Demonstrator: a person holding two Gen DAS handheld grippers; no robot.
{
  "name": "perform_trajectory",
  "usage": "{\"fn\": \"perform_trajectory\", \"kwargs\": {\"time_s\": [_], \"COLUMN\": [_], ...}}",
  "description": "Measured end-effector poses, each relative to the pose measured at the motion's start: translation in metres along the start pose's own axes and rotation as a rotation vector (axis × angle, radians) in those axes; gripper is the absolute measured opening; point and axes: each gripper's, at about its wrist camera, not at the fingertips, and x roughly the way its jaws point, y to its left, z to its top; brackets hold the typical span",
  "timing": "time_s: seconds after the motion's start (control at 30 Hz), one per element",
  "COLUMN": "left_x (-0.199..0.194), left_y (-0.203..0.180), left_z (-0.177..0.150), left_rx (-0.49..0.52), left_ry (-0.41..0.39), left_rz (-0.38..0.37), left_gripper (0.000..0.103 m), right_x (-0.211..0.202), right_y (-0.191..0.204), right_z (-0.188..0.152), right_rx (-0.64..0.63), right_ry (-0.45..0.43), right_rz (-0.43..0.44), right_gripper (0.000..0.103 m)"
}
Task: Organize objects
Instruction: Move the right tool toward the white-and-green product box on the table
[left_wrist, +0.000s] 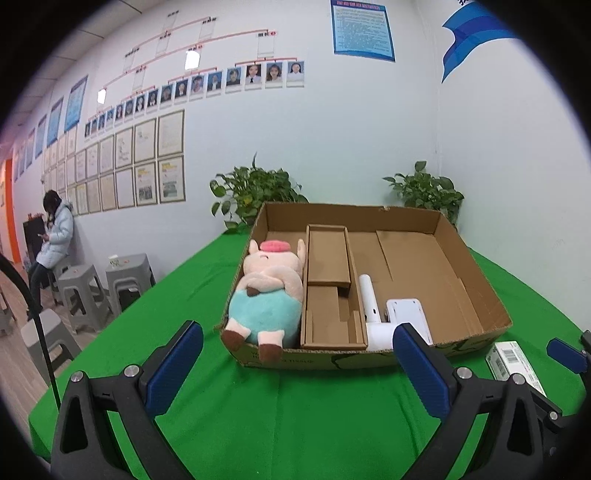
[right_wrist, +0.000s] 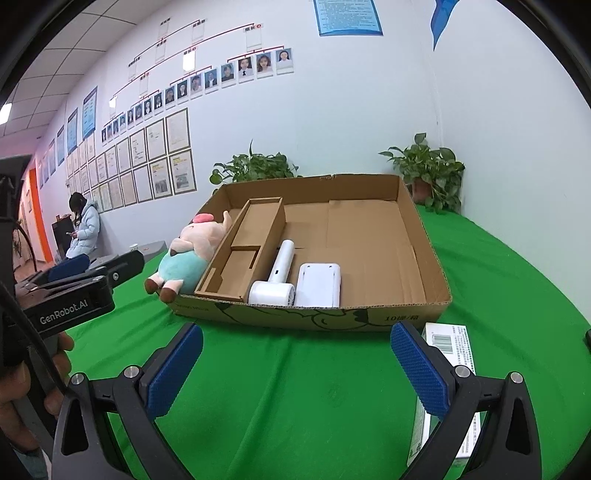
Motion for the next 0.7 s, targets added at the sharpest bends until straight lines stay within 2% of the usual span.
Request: {"fn": "perform_trajectory", "kwargs": {"time_s": [0.1,0.27,0.5,0.7], "left_x": [-0.001,0.001,0.012,0.022], "left_y": [-0.006,-0.021,-0.025,-0.028], "left_z": [0.000,-0.003,-0.014,-0.026], "left_rx": [-0.004,0.053,0.045,0.063], "left_ry": [-0.024,-0.046,-0.008,0.063], "left_rz": [0.009,-0.009,-0.027,-0.035], "left_gripper": [0.102,0.102,0.102,0.102], "right_x": [0.002,0.003,0.008,0.014], "right_y": [-0.003,-0.011,-0.009,-0.010], "right_z": [0.002,0.001,-0.011,-0.027], "right_rx": [-0.014,-0.010,-0.024,-0.036], "right_ry": [-0.019,-0.034,-0.027,0.054], "right_rz": [-0.005,-0.025,-0.018,-0.005], "right_gripper": [0.103,0.103,0.103,0.103]}}
